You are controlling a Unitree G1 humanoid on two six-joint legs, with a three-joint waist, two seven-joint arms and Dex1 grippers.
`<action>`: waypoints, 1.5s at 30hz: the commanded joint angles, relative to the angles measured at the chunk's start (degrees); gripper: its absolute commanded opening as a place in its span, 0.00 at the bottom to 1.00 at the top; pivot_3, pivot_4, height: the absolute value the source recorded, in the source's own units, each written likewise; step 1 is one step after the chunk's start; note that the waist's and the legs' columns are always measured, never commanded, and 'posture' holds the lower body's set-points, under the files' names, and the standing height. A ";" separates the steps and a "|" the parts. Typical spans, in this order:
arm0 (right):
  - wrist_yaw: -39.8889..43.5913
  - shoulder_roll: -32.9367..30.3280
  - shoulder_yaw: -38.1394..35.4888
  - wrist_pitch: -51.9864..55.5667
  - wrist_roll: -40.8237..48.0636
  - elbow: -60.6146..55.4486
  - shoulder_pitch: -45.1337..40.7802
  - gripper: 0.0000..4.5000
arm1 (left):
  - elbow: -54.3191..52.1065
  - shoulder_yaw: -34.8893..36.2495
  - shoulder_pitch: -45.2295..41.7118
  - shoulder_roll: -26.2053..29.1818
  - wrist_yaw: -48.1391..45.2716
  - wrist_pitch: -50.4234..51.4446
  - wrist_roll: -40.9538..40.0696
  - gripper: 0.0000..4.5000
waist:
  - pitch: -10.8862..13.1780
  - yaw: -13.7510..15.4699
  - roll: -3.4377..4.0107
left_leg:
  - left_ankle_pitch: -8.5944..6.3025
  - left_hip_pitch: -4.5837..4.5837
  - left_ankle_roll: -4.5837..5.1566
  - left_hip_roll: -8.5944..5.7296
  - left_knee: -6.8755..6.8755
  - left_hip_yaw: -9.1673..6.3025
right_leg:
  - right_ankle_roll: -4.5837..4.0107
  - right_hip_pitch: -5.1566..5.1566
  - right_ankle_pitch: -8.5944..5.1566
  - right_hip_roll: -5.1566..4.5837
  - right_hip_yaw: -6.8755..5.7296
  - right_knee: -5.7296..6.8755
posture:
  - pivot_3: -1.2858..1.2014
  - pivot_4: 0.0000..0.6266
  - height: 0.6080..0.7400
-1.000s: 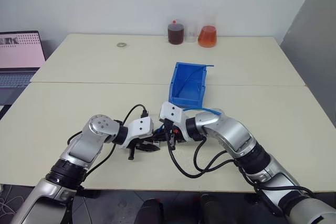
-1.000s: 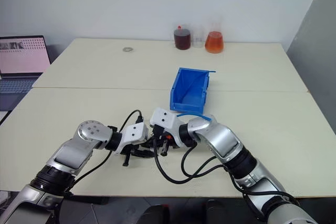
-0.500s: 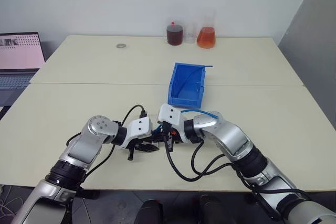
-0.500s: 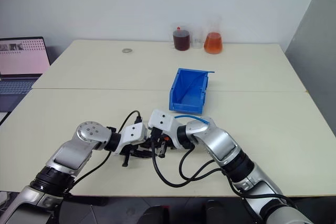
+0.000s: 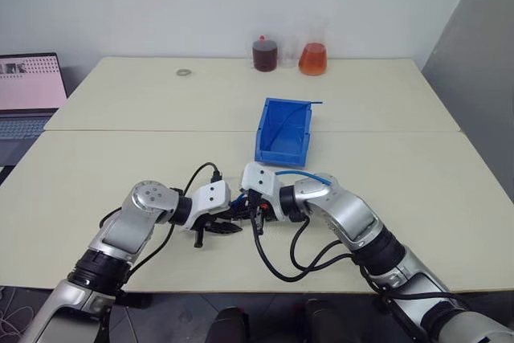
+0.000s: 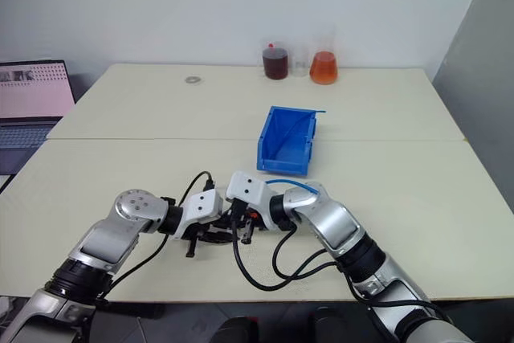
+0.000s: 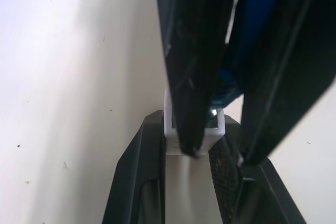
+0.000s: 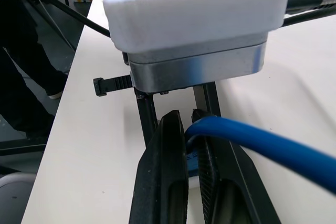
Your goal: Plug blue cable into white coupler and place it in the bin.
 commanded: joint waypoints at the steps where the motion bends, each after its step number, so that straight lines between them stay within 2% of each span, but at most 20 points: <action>1: 4.32 1.46 8.69 0.85 0.04 3.50 3.18 0.00 | 0.80 -1.24 0.41 -0.83 2.05 1.75 1.07 0.18 | 0.00 0.00 0.00 | -0.01 0.20 0.00 0.02 -0.07 -0.02 | -0.18 0.04 -0.11 -0.05 -0.02 -0.08 | 0.52 0.24 1.00; 22: 8.31 0.96 9.61 -6.30 -2.29 8.92 7.49 0.00 | -0.25 -0.36 0.67 -0.49 2.16 1.61 0.10 0.18 | -0.24 0.00 0.04 | -0.05 0.34 -0.05 0.02 -0.33 -0.02 | -0.10 0.09 -0.13 -0.07 -0.06 -0.20 | 0.52 0.24 1.00; 39: 8.17 -1.40 2.73 1.37 3.41 -0.07 3.40 0.00 | 1.69 0.52 0.78 0.68 2.17 0.10 0.15 0.18 | -0.08 0.15 -0.03 | -0.05 0.21 -0.05 -0.01 -0.65 0.03 | 0.03 0.09 -0.14 -0.10 -0.03 -0.30 | 0.52 0.24 1.00; 41: 7.78 -1.63 2.58 1.84 3.64 -0.07 3.29 0.15 | 2.15 0.50 0.50 0.67 2.28 -0.20 0.11 0.18 | -0.01 0.19 -0.05 | -0.05 0.18 -0.06 -0.01 -0.71 0.01 | 0.05 0.09 -0.17 -0.10 -0.06 -0.36 | 0.52 0.24 1.00; 45: 6.98 -1.86 2.55 2.05 3.63 -1.12 3.53 0.36 | 2.52 0.52 0.28 0.66 2.53 -0.55 -0.12 0.18 | 0.02 0.20 -0.02 | -0.05 0.14 -0.05 0.00 -0.78 0.00 | 0.14 0.13 -0.11 -0.10 -0.08 -0.61 | 0.52 0.24 1.00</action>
